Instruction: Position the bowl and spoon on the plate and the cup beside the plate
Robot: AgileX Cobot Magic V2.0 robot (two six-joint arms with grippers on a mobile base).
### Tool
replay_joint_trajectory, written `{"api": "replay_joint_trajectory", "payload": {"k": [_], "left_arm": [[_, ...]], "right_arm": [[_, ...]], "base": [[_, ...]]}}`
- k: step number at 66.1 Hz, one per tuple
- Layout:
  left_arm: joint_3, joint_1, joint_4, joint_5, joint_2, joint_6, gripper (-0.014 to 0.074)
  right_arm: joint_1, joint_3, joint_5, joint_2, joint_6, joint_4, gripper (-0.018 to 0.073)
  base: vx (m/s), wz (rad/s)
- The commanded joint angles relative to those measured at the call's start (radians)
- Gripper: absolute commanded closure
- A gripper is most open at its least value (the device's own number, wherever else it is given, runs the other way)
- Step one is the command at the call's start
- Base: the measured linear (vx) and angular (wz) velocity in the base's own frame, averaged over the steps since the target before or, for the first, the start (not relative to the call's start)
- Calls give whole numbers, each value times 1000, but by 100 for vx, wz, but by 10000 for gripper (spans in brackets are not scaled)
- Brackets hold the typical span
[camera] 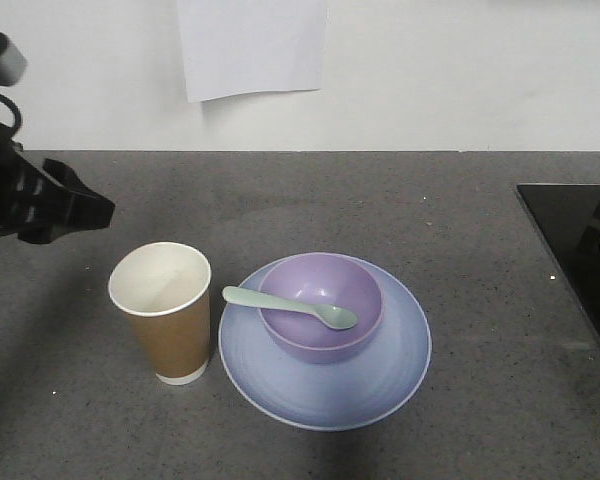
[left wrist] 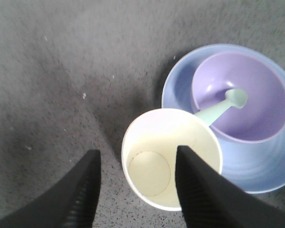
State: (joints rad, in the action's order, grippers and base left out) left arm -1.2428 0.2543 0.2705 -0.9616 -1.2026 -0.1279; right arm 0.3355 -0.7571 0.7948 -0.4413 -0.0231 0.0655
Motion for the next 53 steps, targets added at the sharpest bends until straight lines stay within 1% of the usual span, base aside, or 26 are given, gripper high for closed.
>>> {"api": "replay_joint_trajectory", "payload": {"k": [1,9,14,20,25,30,33,39,41,43,46,53], "left_arm": [[-27,6,-9,59,92,3,239],[-27,6,-67,46,176,3,253],[-26,6,-108,37,225,5,285],[1,6,-144,58,275,7,365],[65,6,-165,104,330,7,457],[170,6,-172,179,392,7,546],[267,6,-172,240,433,7,604],[434,6,-171,362,507,7,604],[544,6,-168,433,549,11,603],[607,6,-160,466,569,15,603],[671,6,-140,514,598,15,603],[780,6,-94,580,645,14,603]], "right_arm": [[-3,-24,-229,-31,-6,22,564],[-3,-24,-354,-80,-6,29,564],[-3,-24,-378,-128,-6,30,564],[-3,-24,-372,-185,-6,42,564],[-3,-24,-376,-216,-2,59,564],[-3,-6,-416,-231,-2,64,564],[-3,26,-465,-231,-2,68,564],[-3,105,-542,-226,3,80,564],[-3,159,-578,-225,3,80,564],[-3,183,-591,-225,3,80,564],[-3,221,-609,-225,3,80,564],[-3,271,-635,-225,3,79,564]], "base": [[0,0],[0,0],[0,0],[0,0],[0,0],[0,0],[0,0],[0,0],[0,0],[0,0],[0,0],[0,0]]}}
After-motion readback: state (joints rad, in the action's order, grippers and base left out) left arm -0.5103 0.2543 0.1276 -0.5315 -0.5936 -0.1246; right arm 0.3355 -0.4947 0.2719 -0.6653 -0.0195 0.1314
